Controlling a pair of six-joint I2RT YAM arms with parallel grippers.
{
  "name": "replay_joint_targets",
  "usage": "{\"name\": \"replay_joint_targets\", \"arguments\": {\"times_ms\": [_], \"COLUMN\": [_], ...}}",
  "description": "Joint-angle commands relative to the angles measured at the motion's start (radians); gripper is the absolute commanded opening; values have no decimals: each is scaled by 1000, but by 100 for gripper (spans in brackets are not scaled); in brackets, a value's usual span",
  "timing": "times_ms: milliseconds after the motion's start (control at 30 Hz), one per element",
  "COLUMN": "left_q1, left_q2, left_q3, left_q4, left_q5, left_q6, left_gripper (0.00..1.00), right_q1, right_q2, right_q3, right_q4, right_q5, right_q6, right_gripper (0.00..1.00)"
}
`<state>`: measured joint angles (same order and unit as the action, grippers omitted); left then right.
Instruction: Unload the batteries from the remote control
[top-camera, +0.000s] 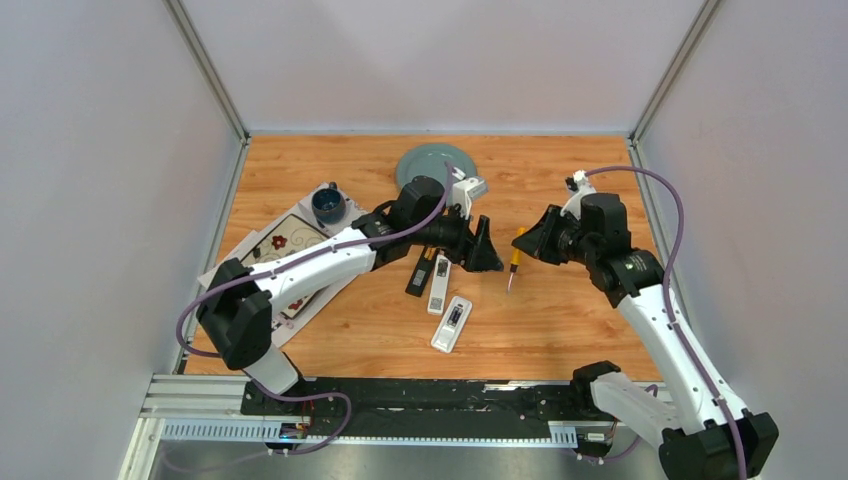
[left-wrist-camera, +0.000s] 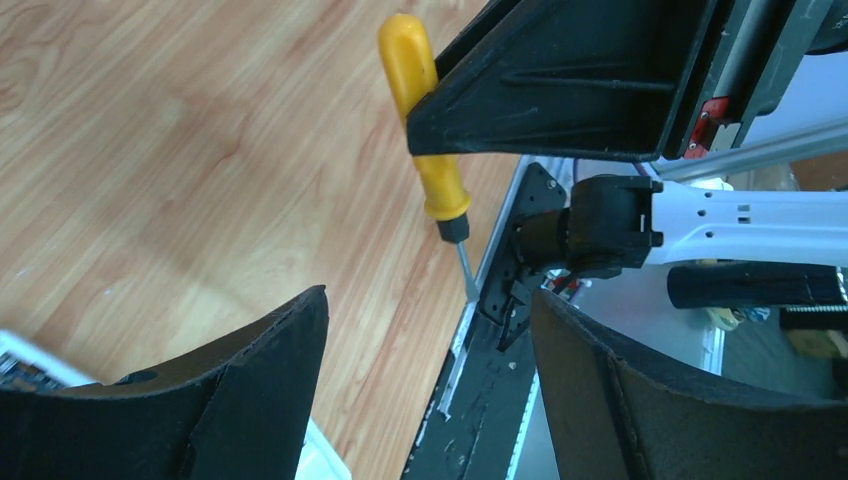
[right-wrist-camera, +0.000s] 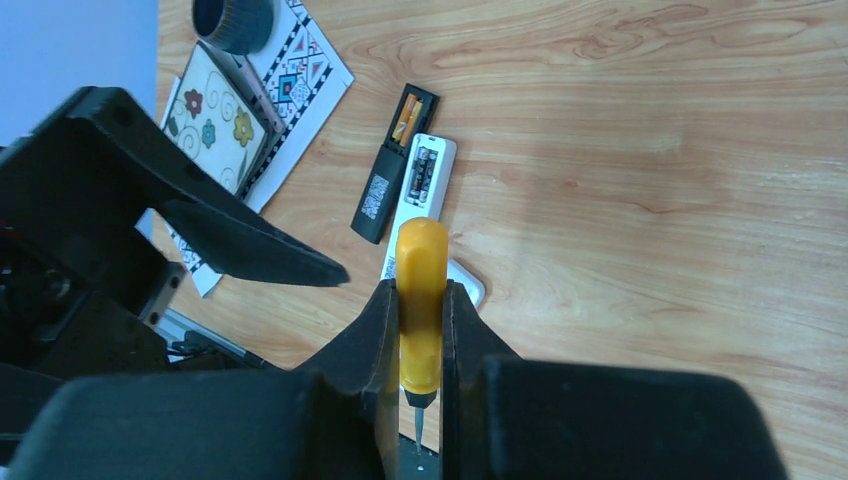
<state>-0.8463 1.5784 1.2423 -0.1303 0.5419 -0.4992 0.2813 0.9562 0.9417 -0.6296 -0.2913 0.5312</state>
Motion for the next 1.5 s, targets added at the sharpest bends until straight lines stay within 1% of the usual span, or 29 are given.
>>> {"name": "replay_joint_targets", "arguments": {"times_ms": [0,67,100,167,300,400,500,533,600,633,700,733,800,833,900,1000,1033,1067,1100,1133,1167,1200,1233,1267,1300,1333,1367,1433,1467], "left_q1": [-25,-25,-25,-25,-25,-25,-25,-25,-25,-25,-27,-27,-27,-27,-27,-23,-17,-13,-8,3,9,13,24,27,32,33,35,36,36], "left_q2": [32,45,48,52,46,38,40,43,45,48,54,60,69,75,77,66,54,46,36,11,-4,-21,-56,-75,-111,-127,-145,-196,-213], "left_q3": [36,10,-1,-27,-76,-104,-122,-129,-142,-147,-153,-152,-144,-142,-145,-158,-162,-173,-181,-187,-199,-204,-208,-208,-205,-202,-204,-214,-221], "left_q4": [170,220,286,328,460,500,555,579,641,659,702,710,735,744,759,733,712,654,626,594,521,474,374,318,260,162,137,49,34], "left_q5": [69,104,124,162,211,225,245,262,279,294,309,325,337,345,345,313,299,285,255,238,221,172,146,115,45,5,-53,-103,-126], "left_q6": [-77,-97,-122,-131,-176,-194,-226,-239,-271,-280,-303,-311,-334,-341,-355,-335,-322,-288,-268,-248,-201,-173,-144,-78,-47,-21,22,62,73], "left_gripper": [81,80,80,76,75,74,69,64,58,51,43,30,14,0,0,0,0,0,0,0,0,0,0,0,0,0,0,0,0], "right_q1": [4,2,2,1,2,2,2,2,2,2,1,2,2,2,2,2,2,2,2,2,2,2,2,1,-1,1,1,1,1], "right_q2": [-59,-88,-97,-118,-154,-181,-206,-209,-217,-223,-227,-228,-226,-226,-224,-221,-220,-218,-215,-214,-211,-206,-203,-201,-194,-191,-189,-175,-166], "right_q3": [-14,-26,-29,-40,-47,-50,-55,-55,-58,-58,-61,-64,-67,-69,-73,-73,-72,-72,-70,-70,-70,-67,-67,-69,-64,-63,-61,-57,-57], "right_q4": [73,115,134,169,205,220,235,240,248,248,260,264,272,274,277,277,275,274,271,271,266,265,263,261,263,263,265,280,287], "right_q5": [-42,-75,-92,-124,-146,-146,-140,-137,-132,-131,-135,-140,-149,-152,-154,-143,-141,-137,-132,-131,-126,-126,-126,-131,-135,-134,-134,-149,-160], "right_q6": [41,49,52,61,72,81,85,85,87,90,98,98,105,107,113,119,122,121,122,124,125,124,124,124,124,127,128,130,131], "right_gripper": [0,0,0,0,0,0,0,0,0,0,0,0,0,0,0,21,26,35,63,80,95,100,100,100,100,100,100,100,100]}}
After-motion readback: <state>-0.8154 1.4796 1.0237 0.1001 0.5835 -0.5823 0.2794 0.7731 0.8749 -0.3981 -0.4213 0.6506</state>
